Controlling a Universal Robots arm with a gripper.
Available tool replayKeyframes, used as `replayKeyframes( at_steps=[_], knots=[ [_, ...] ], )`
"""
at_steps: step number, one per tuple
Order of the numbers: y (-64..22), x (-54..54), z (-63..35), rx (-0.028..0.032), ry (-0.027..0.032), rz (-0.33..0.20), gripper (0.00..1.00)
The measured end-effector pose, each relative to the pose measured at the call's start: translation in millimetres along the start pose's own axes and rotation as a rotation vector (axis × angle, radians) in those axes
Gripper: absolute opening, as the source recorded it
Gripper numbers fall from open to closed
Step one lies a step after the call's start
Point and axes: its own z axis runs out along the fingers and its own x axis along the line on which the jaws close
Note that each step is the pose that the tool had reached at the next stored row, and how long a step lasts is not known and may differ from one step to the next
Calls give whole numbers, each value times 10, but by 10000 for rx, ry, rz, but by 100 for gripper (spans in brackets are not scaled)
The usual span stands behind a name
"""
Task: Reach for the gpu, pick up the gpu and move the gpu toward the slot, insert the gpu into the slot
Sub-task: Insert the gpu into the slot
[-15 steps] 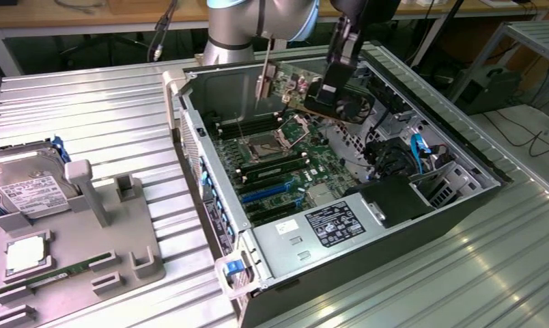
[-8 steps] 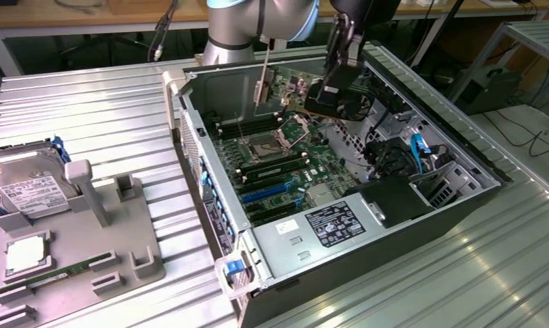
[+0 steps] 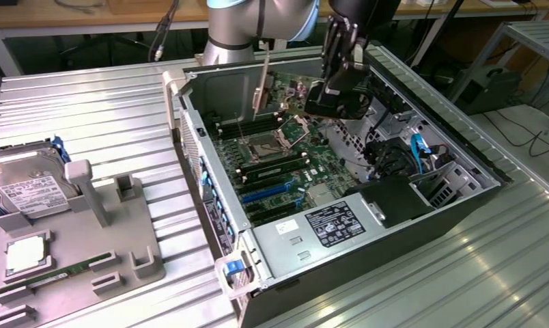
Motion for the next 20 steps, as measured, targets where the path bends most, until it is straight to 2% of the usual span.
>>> replayKeyframes(
  at_steps=[3, 6, 11, 20],
  knots=[
    [-3, -1, 11, -37, -52, -427, 27],
    [-5, 1, 14, -51, -70, -670, 27],
    [-15, -3, 17, -63, -56, -1208, 27],
    [-1, -45, 87, 16, -27, -2317, 27]
  ],
)
